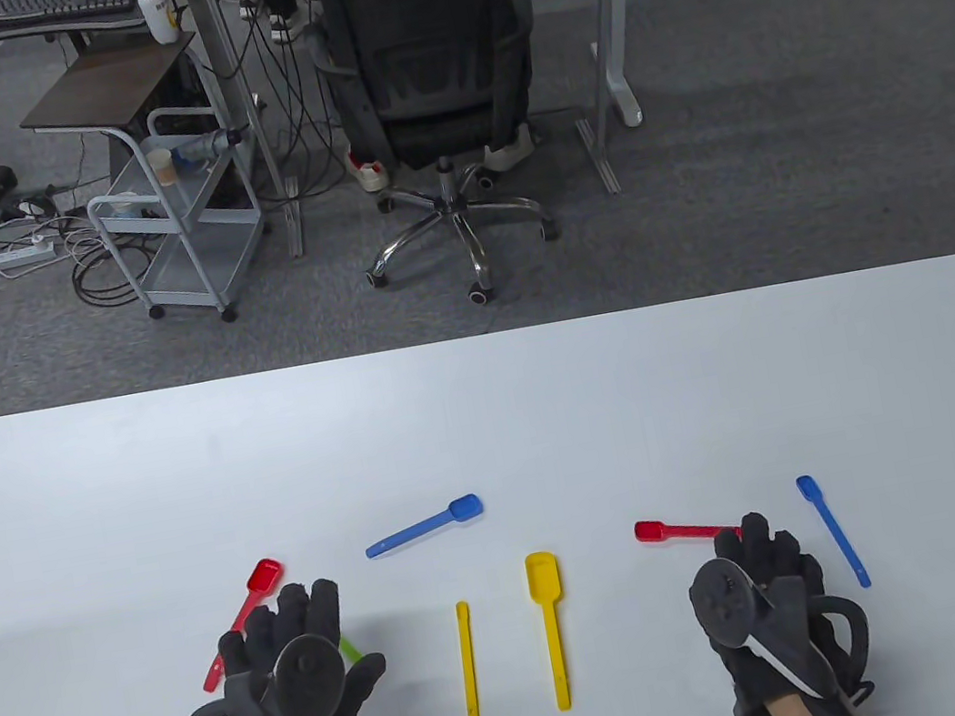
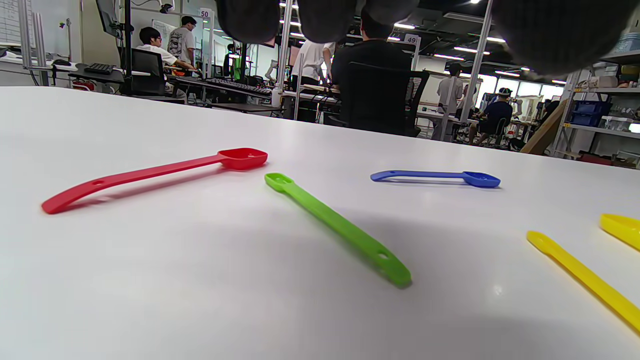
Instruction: Nest measuring spoons
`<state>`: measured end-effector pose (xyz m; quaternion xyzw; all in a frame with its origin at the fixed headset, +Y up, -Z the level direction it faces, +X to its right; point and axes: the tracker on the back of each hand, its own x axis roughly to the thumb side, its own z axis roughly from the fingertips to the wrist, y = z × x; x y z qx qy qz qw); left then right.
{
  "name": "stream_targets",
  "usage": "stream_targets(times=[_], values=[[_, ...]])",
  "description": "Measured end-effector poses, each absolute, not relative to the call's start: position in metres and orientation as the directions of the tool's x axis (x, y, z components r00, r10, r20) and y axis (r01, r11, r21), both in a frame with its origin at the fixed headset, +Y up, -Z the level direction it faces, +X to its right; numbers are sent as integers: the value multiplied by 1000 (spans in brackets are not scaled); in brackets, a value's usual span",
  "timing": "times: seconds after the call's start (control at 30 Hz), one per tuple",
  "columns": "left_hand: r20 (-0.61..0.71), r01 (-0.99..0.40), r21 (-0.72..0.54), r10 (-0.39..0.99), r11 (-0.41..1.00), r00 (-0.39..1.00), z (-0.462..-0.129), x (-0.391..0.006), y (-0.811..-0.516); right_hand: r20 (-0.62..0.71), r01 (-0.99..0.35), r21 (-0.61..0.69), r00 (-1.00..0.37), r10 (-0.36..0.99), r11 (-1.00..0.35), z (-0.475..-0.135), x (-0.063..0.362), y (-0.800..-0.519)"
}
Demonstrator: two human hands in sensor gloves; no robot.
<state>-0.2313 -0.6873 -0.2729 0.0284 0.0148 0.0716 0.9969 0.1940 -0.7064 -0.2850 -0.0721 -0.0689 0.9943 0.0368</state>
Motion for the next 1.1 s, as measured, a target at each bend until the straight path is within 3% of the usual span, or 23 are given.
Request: stream_targets(times=[0.27,0.63,1.1], values=[[-20,-145,73,147,987,989,-275,-229,-690,-42,-77,-210,-995,88,-975,-280,212,-715],[-34,-144,74,147,987,989,-277,-228,-692,43,-103,-209,-994,96,-972,-279,203,-713],[-171,-119,62,128,991,977,-307,-247,-676,82,-174,-222,-984,159,-959,-272,203,-702]])
